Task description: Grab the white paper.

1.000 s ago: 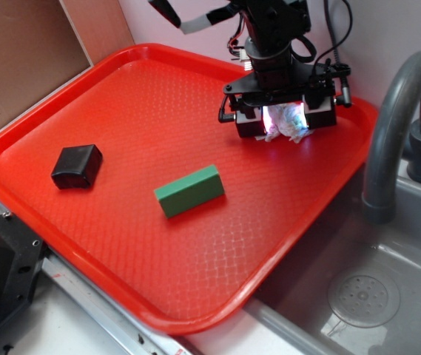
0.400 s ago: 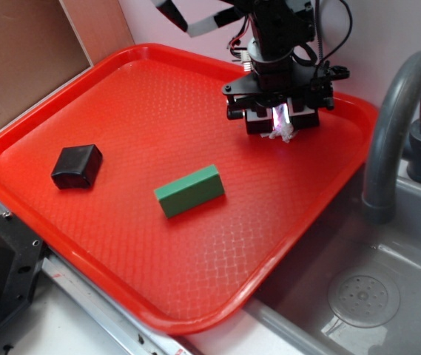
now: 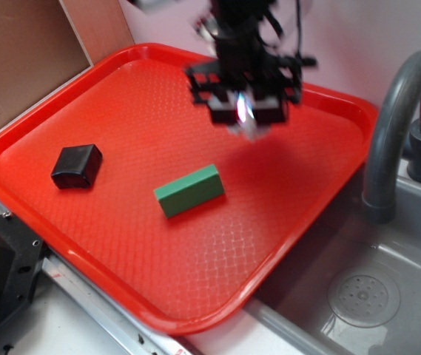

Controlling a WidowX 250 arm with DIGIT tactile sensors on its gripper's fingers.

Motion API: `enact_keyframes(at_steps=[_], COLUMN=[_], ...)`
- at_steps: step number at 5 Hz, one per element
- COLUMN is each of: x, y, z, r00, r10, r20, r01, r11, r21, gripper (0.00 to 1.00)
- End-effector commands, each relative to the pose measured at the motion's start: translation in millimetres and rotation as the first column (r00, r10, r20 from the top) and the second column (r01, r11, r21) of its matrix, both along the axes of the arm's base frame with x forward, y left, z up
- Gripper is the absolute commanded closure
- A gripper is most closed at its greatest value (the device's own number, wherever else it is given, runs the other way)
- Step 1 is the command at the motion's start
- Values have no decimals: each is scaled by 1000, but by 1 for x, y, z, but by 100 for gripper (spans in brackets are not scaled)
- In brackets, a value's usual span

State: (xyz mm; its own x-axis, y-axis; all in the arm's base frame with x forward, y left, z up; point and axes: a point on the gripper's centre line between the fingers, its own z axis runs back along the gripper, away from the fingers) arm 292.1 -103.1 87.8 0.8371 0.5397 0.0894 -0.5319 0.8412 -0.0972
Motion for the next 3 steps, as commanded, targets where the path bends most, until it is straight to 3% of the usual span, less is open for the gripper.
enact_keyframes(at_steps=[1,2,3], x=[-54,-83,-84], y=[32,59,70], z=[101,128,127], r00=[959,960,982], r10=[-262,-212,-121], r20=[105,184,142], r01=[273,238,143], r11=[956,962,977], r21=[-105,-134,-159], gripper=[100,100,100])
